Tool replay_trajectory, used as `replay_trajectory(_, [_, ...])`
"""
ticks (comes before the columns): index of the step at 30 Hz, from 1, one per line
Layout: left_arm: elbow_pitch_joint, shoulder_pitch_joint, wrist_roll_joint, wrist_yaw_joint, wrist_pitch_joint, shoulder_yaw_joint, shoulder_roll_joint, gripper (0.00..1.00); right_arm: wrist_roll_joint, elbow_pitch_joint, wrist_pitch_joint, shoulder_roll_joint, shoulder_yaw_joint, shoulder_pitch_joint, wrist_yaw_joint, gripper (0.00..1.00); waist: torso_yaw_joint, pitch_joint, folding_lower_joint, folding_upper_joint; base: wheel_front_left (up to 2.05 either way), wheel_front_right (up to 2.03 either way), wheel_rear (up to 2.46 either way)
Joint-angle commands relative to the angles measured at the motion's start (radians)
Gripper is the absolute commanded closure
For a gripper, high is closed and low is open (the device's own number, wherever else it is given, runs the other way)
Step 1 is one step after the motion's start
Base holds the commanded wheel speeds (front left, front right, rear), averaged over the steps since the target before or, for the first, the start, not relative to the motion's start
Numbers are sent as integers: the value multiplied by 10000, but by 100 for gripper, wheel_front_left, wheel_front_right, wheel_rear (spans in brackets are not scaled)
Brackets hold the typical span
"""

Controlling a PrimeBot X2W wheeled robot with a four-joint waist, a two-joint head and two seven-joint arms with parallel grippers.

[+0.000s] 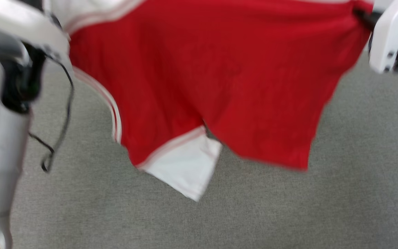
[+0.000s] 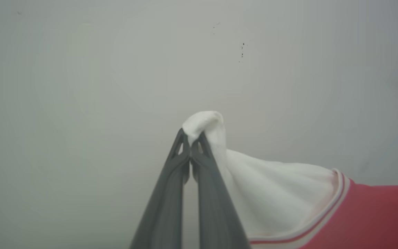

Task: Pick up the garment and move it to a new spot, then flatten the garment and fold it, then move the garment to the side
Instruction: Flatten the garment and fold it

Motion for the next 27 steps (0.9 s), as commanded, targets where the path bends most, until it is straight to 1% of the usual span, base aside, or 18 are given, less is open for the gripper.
replay_trajectory(1, [374,-555,135,-67,1,-11,58,100,-94,110,-213,4,-48,-414,-7,100,-45,254,1,-1,0,0,0])
replay_trajectory(5, [1397,-2271,461,-233,-103,-85,120,100,-311,338,-755,66,-183,-1507,-7,100,-128,965,1,-1,0,0,0])
replay_trajectory(8, [2037,-3376,527,-249,-254,27,52,100,-429,556,-1134,132,-325,-2242,-9,100,-185,1588,1,-1,0,0,0])
replay_trajectory(12, [2443,-4829,709,-258,-386,109,127,100,-634,696,-1804,229,-551,-3305,-9,100,-308,2642,1,-1,0,0,0])
replay_trajectory(17, [2599,-6481,1038,-211,-608,129,279,100,-983,894,-2885,351,-907,-4687,-11,100,-492,3954,1,-1,0,0,0])
replay_trajectory(21, [2525,-7424,1262,-170,-828,133,379,100,-1225,1154,-3685,492,-1061,-5678,-11,100,-614,4797,1,-1,0,0,0])
replay_trajectory(27, [2376,-8326,1437,-50,-848,67,354,100,-1463,1739,-4793,492,-788,-7066,-11,100,-651,5815,1,-1,0,0,0])
